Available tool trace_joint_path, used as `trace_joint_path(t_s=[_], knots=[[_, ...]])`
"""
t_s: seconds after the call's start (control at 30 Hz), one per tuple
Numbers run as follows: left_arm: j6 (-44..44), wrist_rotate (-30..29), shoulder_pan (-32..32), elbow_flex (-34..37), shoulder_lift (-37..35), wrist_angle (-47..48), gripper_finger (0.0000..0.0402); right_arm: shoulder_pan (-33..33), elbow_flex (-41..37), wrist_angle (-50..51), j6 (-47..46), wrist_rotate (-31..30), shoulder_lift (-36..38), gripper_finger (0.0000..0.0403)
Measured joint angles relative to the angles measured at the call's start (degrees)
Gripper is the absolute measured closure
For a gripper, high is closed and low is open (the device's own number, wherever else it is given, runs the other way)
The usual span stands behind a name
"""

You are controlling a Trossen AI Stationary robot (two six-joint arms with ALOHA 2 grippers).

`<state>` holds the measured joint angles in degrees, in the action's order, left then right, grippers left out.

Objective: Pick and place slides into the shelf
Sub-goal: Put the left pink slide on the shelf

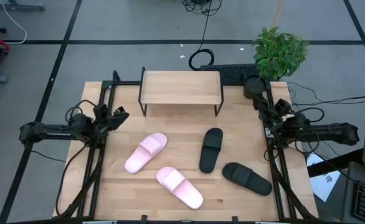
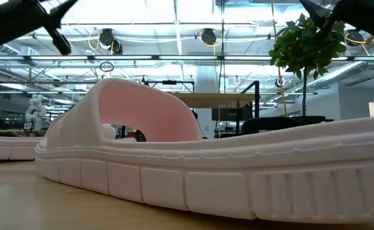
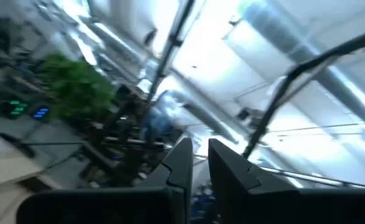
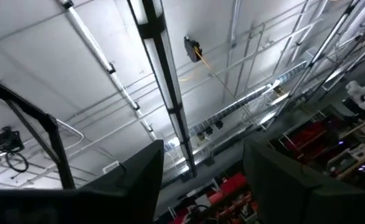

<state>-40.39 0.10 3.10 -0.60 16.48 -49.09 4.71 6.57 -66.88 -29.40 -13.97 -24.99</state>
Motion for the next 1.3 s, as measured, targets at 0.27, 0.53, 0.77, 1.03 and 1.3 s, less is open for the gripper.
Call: trace_joint_path(t_s=[0.27, 0.53, 0.77, 1.03, 1.3], knots=[[2.74, 2.88, -5.11, -3.36, 0.69, 1.61, 0.0355, -4.88, 14.6, -4.02, 4.82, 14.62, -18.71, 0.0193], [1.33, -2.25, -13.96, -25.46, 8.87, 52.76, 0.0355, -11.83, 34.1, 17.58, 9.55, 17.17, -31.41, 0.0193], [-2.78, -7.48, -26.11, -40.77, 26.97, 80.91, 0.0355, -13.9, 39.78, 21.64, 11.24, 17.01, -35.24, 0.0193], [-9.61, -10.16, -37.8, -41.29, 45.76, 85.48, 0.0355, -13.84, 39.75, 22.18, 11.09, 16.71, -35.28, 0.0193], [-4.06, -19.88, -39.5, -45.36, 54.5, 89.95, 0.0355, -13.81, 39.75, 22.38, 9.75, 16.71, -35.26, 0.0193]])
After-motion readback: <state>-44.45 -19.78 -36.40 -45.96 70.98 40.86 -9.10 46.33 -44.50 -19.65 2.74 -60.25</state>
